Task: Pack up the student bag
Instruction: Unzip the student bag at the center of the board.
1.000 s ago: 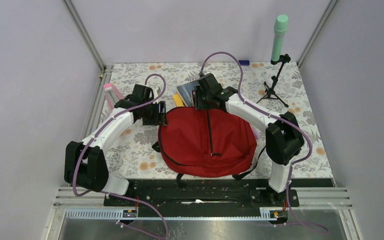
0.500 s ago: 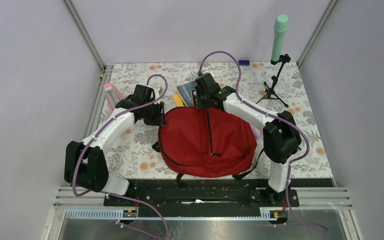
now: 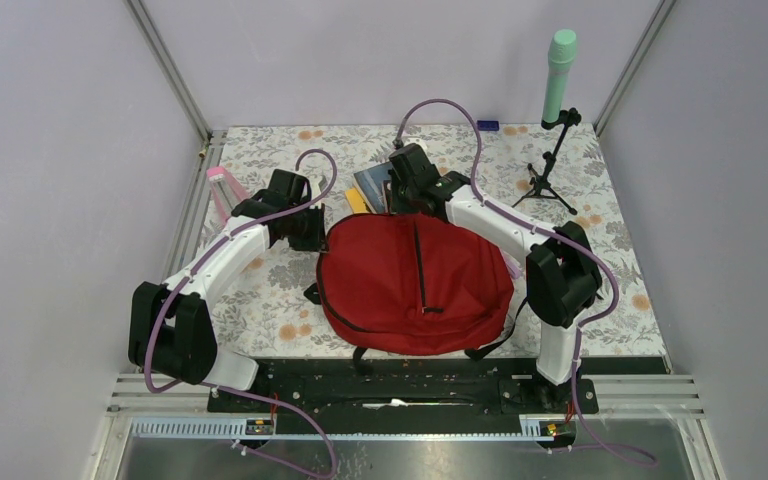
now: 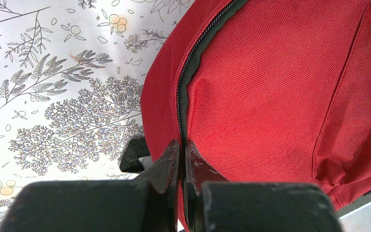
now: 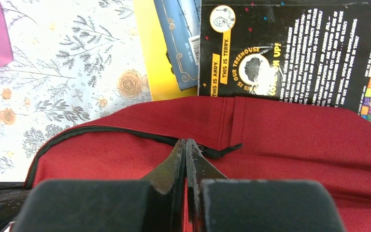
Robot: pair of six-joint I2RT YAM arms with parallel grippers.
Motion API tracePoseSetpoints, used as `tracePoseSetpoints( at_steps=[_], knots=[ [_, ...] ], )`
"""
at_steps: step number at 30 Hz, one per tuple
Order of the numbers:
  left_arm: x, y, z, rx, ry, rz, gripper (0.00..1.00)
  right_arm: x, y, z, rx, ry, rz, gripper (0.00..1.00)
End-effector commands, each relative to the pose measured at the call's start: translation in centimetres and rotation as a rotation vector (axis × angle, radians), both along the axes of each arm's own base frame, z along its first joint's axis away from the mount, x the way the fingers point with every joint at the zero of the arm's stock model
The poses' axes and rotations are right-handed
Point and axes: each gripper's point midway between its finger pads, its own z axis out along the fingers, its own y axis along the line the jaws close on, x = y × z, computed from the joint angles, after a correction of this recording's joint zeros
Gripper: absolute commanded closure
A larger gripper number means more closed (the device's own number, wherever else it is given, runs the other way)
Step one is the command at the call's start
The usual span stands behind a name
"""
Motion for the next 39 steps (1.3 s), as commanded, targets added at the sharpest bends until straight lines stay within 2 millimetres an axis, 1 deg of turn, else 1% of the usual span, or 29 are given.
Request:
tracePoseSetpoints(
  at_steps=[1,10,15,19,24,33,39],
  knots=[
    [0.3,-1.0,1.2,-0.036,-0.036,-0.032,1.0,0.3,2.1,3.6,0.103,-0.088,0.018,1.0],
    [0.1,-1.4,1.4,-0.039,-0.043,-0.049,1.0,0.4,4.5,4.8,0.154,-0.118,0.038,1.0],
    [0.0,-1.6,1.6,-0.047,-0.044,-0.056,1.0,0.3,6.6,5.3,0.192,-0.128,0.057,1.0],
    [-0.1,-1.9,1.7,-0.06,-0.044,-0.061,1.0,0.1,8.7,5.7,0.232,-0.139,0.079,1.0],
    [-0.2,-2.0,1.9,-0.071,-0.049,-0.064,1.0,0.0,10.9,5.7,0.253,-0.147,0.103,1.0],
    [0.0,-2.2,2.2,-0.079,-0.061,-0.06,1.0,-0.6,13.1,5.5,0.295,-0.142,0.133,1.0],
    [0.2,-2.3,2.3,-0.089,-0.076,-0.052,1.0,-1.7,14.7,6.4,0.35,-0.145,0.164,1.0]
  ],
)
